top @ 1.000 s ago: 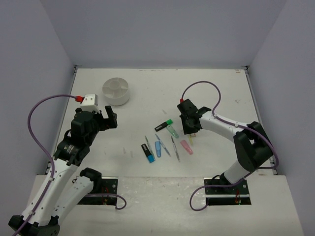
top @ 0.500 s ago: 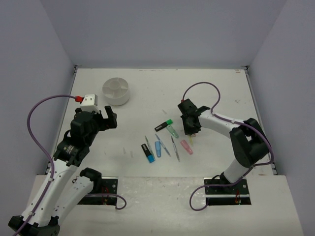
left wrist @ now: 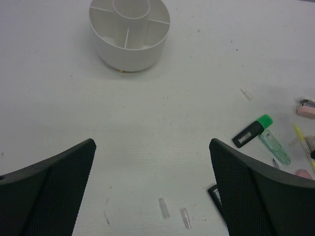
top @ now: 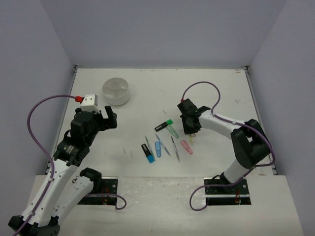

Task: Sort the stationery into containers
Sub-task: Pick up the pen from the center of the board.

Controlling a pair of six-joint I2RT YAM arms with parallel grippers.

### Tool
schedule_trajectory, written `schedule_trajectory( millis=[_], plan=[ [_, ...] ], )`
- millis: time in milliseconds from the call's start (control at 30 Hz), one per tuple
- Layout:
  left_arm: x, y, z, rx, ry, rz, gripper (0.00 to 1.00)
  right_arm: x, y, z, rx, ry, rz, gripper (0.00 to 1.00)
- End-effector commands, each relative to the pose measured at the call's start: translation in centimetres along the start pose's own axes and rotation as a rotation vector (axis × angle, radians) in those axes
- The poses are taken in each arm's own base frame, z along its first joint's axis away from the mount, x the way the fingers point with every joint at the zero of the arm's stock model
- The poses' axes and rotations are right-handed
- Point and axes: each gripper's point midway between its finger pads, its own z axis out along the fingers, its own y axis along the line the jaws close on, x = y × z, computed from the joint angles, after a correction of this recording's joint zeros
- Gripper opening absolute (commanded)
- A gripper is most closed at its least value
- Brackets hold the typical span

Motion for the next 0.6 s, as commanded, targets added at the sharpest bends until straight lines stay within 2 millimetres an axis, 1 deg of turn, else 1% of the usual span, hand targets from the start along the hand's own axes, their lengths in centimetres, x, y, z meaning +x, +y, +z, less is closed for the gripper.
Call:
schedule_trajectory(
  millis=[0,67,167,300,433,567],
  plan=[
    [-1.1,-0.1,0.0,0.011,-0.04,0.017,1.0,-2.3,1.3,-1.9,-0.047,-0.094,-0.013,0.23],
    [-1.1,-0.1,0.0,0.008,-0.042,0.017,1.0,-1.9,1.5,-1.4,-0.043,-0.077,-0.02,0.23],
    [-1.1,-0.1,0.0,0.007,-0.043,0.017,1.0,-1.2,0.9,-0.4,0.002,-0.037,-0.015,0.24],
    [-1.1,0.0,0.0,0.007,-0.043,0.017,1.0,-1.0,0.7,0.1,0.025,-0.008,-0.015,0.24],
    [-1.1,-0.1,-0.1,0.008,-0.043,0.017,1.0,-1.3,0.3,0.1,0.041,-0.014,0.004,0.24],
    [-1.1,-0.1,-0.1,0.01,-0.045,0.016,1.0,-0.9,-0.4,0.6,0.06,0.015,0.013,0.24]
  ],
)
